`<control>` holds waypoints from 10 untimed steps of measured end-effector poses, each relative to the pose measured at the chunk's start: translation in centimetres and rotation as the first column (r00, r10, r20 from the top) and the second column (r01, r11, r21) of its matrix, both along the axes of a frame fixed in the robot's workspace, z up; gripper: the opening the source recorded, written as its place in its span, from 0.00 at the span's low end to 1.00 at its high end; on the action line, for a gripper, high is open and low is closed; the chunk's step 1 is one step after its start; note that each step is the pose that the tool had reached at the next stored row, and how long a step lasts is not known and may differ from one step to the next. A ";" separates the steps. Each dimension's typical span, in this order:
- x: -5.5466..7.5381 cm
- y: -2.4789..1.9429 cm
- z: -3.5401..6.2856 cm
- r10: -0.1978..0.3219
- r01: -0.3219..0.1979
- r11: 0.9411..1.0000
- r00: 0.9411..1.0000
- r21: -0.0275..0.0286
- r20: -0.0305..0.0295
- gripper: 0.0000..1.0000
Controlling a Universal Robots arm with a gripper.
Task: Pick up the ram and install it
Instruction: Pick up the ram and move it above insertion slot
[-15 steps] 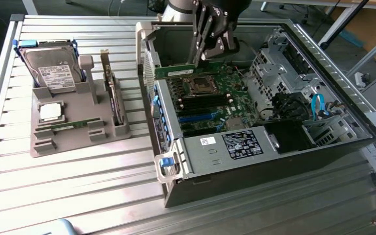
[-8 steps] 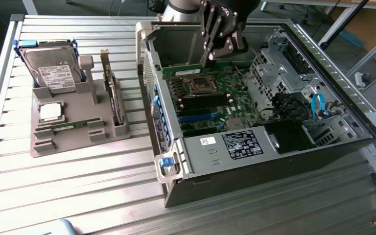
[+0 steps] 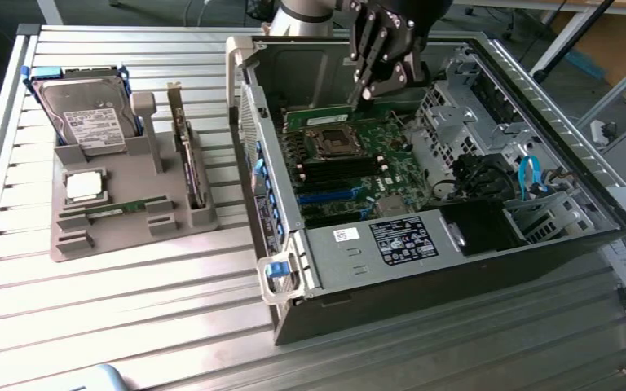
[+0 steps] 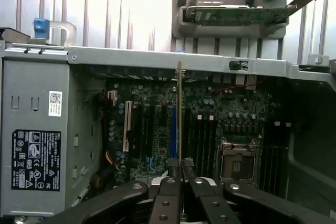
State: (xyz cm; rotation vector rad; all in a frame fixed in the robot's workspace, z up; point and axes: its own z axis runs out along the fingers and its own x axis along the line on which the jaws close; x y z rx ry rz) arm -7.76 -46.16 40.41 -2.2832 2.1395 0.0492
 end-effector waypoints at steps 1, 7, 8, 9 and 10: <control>0.2 -0.01 0.00 0.000 0.000 1.000 1.000 0.000 0.000 0.12; 1.6 -0.05 0.00 0.000 0.000 1.000 1.000 0.000 0.000 0.12; 1.7 -0.06 0.01 0.000 0.000 1.000 1.000 0.000 0.000 0.12; 1.8 -0.06 0.00 0.000 0.000 1.000 1.000 0.000 0.000 0.12; 1.8 -0.05 0.00 0.000 0.000 1.000 1.000 0.000 0.000 0.12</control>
